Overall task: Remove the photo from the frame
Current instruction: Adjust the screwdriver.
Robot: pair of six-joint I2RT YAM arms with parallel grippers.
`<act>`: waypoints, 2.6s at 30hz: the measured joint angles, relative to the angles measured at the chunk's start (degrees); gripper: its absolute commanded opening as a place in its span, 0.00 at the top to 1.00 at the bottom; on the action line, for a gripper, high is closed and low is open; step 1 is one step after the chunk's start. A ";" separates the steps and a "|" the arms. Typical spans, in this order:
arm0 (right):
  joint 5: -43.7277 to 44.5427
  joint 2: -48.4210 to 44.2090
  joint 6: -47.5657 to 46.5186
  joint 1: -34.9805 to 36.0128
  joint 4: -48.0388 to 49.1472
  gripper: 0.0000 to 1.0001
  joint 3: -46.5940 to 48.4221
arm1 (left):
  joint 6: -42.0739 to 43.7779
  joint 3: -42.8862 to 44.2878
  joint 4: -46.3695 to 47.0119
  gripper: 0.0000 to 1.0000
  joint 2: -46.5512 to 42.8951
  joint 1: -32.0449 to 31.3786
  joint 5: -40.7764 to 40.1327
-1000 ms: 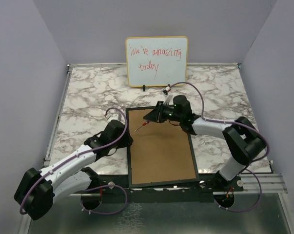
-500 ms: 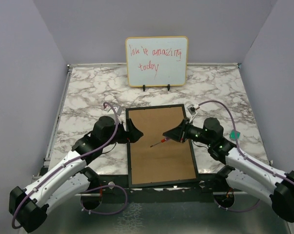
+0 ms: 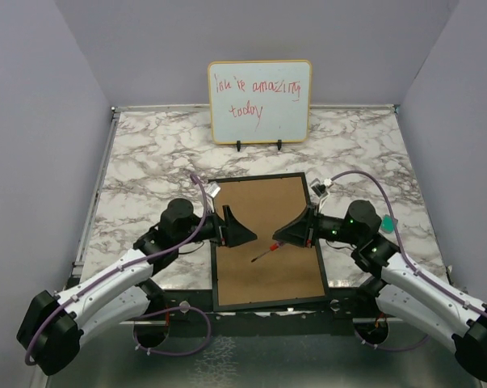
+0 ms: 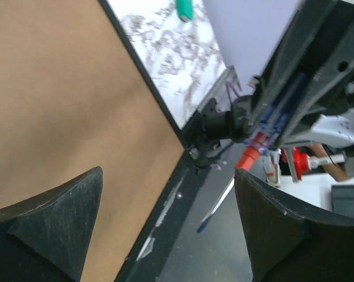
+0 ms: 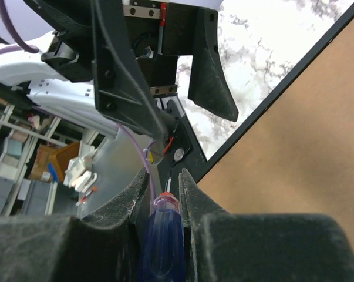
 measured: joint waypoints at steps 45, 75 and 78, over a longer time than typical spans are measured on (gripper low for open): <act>-21.27 1.68 -10.05 -0.11 -14.27 0.04 14.10 | 13.77 17.38 -17.81 1.00 0.44 -18.01 9.29; -33.31 13.33 -9.40 -0.13 -8.81 0.28 13.68 | 25.00 24.61 -34.82 1.00 5.79 -18.01 9.79; -33.11 13.16 -7.17 -0.13 -6.45 0.31 11.78 | 24.92 24.61 -34.82 1.00 4.59 -18.01 8.39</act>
